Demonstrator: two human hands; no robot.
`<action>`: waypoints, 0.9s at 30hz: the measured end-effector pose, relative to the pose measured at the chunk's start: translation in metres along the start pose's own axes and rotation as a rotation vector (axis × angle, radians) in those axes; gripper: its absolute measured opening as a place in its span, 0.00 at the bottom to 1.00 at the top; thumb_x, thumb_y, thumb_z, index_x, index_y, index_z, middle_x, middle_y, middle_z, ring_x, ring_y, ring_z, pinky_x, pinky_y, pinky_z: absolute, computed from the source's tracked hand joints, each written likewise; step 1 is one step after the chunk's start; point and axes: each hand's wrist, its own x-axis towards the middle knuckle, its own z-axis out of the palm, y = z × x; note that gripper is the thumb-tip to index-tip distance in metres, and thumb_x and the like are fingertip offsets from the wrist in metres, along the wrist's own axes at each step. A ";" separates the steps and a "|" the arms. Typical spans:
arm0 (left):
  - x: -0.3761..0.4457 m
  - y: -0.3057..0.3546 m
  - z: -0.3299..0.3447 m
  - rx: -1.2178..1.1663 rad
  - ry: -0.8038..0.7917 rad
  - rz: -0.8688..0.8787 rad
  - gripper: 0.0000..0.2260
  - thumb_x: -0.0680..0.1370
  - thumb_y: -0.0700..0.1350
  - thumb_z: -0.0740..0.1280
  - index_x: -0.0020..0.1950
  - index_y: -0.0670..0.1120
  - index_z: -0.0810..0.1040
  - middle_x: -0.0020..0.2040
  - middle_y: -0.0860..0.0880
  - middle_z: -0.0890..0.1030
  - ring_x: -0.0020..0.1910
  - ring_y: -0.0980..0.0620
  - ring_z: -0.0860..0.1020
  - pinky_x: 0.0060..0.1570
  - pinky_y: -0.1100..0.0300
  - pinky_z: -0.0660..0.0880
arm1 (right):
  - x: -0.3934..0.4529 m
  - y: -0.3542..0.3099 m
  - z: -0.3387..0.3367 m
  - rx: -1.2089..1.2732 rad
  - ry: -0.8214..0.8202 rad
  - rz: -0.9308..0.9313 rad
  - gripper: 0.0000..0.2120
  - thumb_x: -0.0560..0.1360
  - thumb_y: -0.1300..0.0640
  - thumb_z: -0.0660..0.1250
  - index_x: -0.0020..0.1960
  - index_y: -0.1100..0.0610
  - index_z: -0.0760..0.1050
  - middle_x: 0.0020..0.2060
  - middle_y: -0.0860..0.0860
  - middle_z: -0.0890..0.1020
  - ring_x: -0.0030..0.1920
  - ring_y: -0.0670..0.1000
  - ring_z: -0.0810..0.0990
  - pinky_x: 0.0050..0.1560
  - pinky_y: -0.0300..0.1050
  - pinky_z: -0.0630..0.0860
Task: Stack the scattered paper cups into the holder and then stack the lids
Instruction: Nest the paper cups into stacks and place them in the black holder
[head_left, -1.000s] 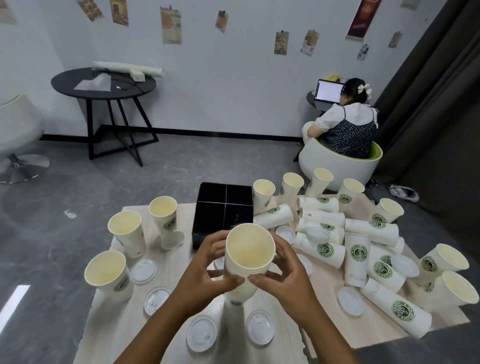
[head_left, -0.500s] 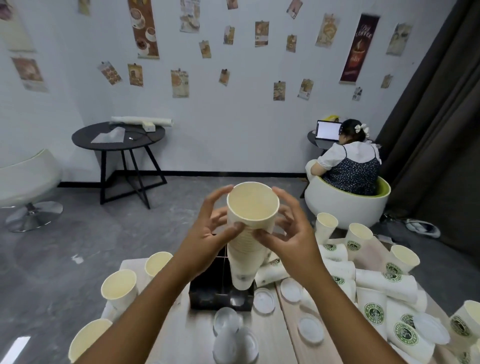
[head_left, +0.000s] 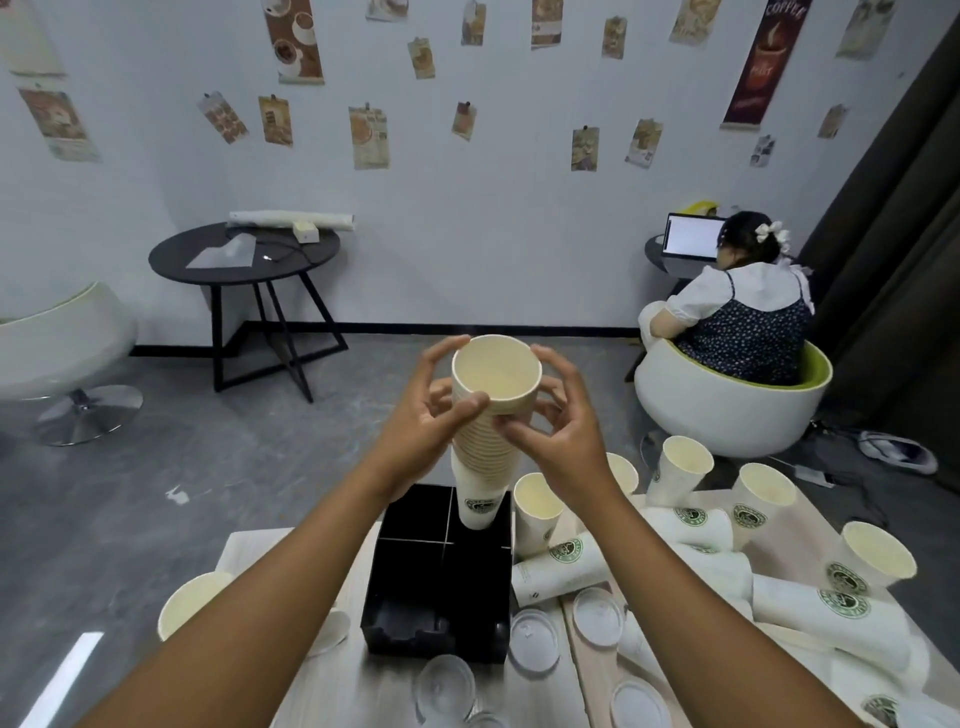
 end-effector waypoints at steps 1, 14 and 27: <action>0.001 -0.012 0.001 -0.003 0.011 -0.020 0.29 0.75 0.52 0.73 0.74 0.62 0.66 0.61 0.45 0.85 0.56 0.53 0.85 0.51 0.60 0.81 | 0.001 0.010 -0.001 -0.003 -0.010 0.017 0.38 0.69 0.68 0.80 0.70 0.42 0.72 0.62 0.55 0.80 0.63 0.56 0.82 0.52 0.40 0.80; -0.006 -0.124 0.006 -0.034 0.062 -0.224 0.33 0.70 0.57 0.77 0.73 0.66 0.68 0.65 0.46 0.84 0.65 0.46 0.81 0.70 0.36 0.74 | -0.011 0.117 -0.014 -0.035 -0.047 0.217 0.37 0.63 0.58 0.80 0.66 0.36 0.72 0.61 0.49 0.81 0.66 0.52 0.80 0.57 0.42 0.79; -0.023 -0.096 0.003 0.175 0.088 -0.205 0.46 0.69 0.54 0.82 0.79 0.70 0.58 0.75 0.60 0.72 0.75 0.60 0.70 0.70 0.50 0.71 | -0.022 0.096 -0.022 -0.253 -0.041 0.232 0.45 0.69 0.50 0.83 0.76 0.32 0.61 0.67 0.39 0.76 0.67 0.41 0.76 0.65 0.53 0.78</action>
